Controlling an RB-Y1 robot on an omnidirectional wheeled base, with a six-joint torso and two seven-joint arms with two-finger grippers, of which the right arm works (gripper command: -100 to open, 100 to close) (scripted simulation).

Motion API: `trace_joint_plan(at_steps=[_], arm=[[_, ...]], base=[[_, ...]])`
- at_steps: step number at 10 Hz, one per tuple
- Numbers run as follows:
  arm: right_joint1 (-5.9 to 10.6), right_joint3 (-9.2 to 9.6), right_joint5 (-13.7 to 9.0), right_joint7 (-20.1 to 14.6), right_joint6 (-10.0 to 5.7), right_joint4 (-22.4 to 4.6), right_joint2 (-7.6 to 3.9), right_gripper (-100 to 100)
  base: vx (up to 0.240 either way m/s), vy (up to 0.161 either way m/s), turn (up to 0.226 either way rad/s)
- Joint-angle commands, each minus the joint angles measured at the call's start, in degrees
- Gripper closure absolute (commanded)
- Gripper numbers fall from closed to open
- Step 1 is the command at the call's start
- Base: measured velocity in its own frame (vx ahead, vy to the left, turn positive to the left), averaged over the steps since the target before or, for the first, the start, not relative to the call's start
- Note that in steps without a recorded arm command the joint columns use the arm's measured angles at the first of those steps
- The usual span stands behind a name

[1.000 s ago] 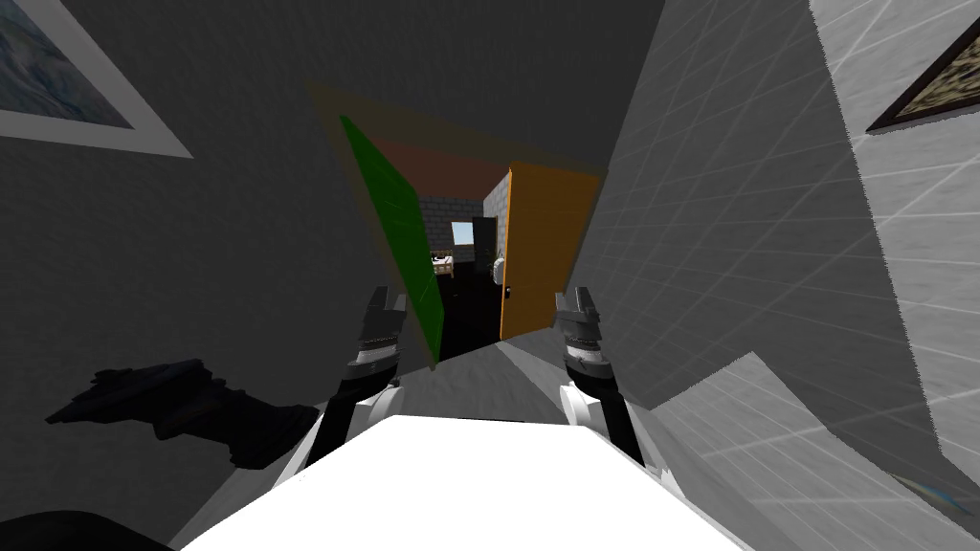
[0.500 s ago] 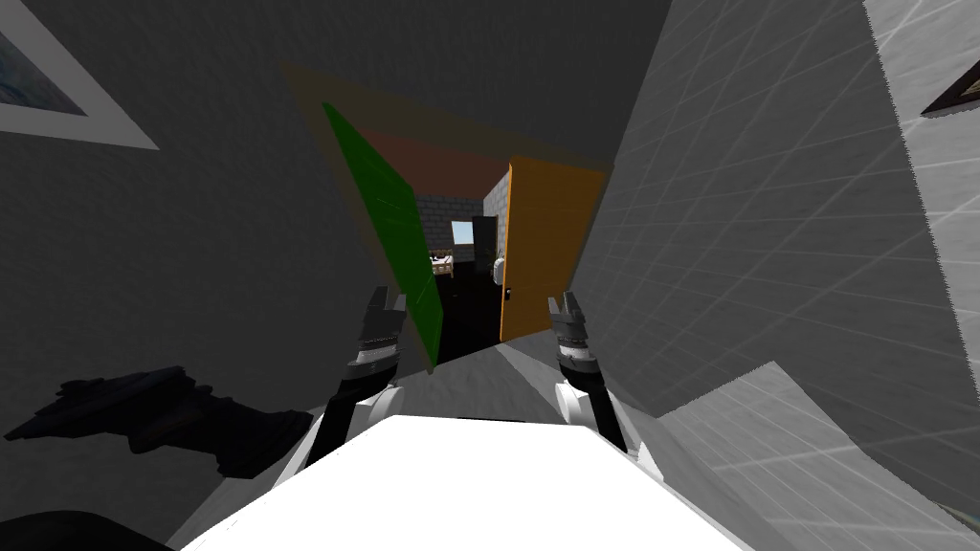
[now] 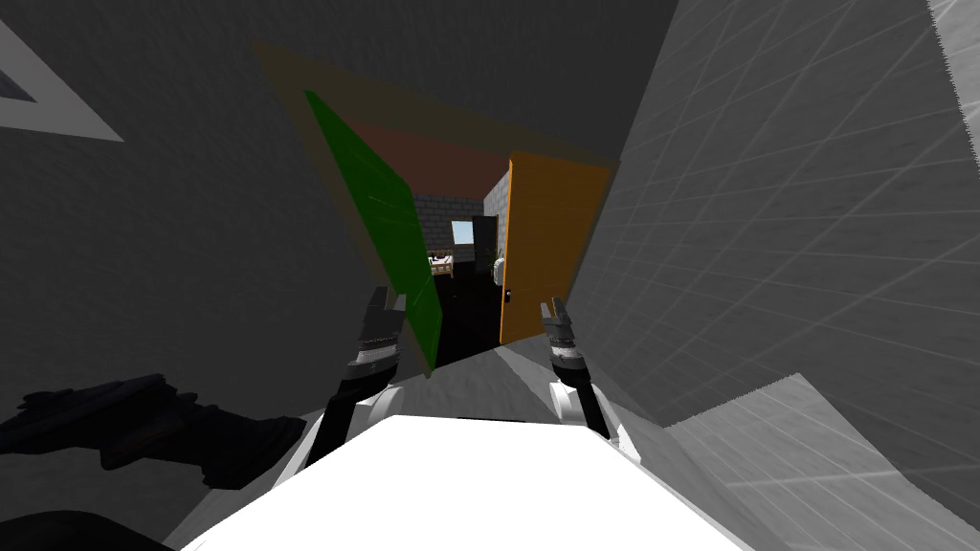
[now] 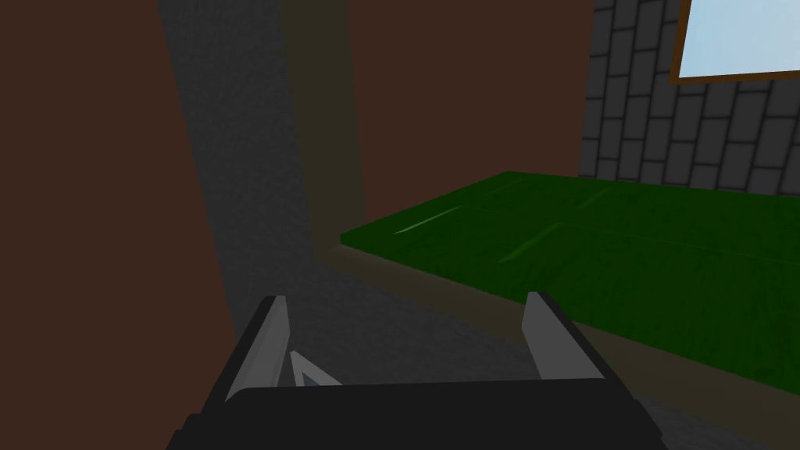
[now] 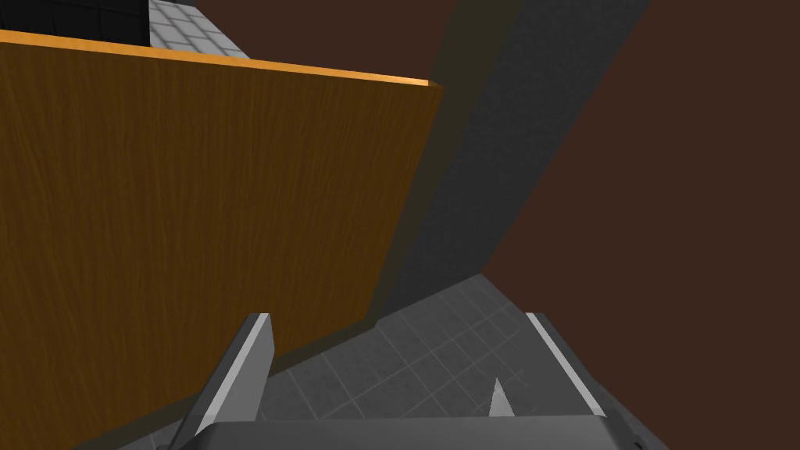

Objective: Push the door open

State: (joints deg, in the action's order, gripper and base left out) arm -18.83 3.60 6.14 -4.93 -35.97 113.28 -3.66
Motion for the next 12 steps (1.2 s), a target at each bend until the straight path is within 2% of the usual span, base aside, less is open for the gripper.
trace_joint_plan(at_steps=[1,3,6,7,8,9,10,11,12], arm=[[0.51,-0.21,0.04,-0.36,-0.24,-1.66,-0.26,-100],[2.26,-0.23,0.68,-1.22,-1.07,-5.79,-0.56,-100],[3.15,-0.23,1.01,-1.66,-1.48,-9.19,-0.72,-100],[4.08,-0.24,1.35,-2.12,-1.92,-11.32,-0.86,-100],[4.08,-0.24,1.35,-2.12,-1.92,-11.84,-0.86,-100],[5.02,-0.25,1.7,-2.57,-2.36,-13.45,-1.0,-100],[5.02,-0.25,1.7,-2.57,-2.36,-14.5,-1.0,-100],[5.95,-0.25,2.04,-3.03,-2.8,-16.71,-1.15,-100],[5.95,-0.25,2.04,-3.03,-2.8,-17.16,-1.15,-100]], base=[[0.04,-0.008,0.005],[0.069,-0.023,0.012],[0.051,-0.02,0.008],[0.05,-0.011,0.009],[0.045,-0.009,0.006],[0.056,-0.014,0.007],[0.044,-0.015,0.011],[0.053,-0.021,0.011],[0.046,-0.016,0.006]])
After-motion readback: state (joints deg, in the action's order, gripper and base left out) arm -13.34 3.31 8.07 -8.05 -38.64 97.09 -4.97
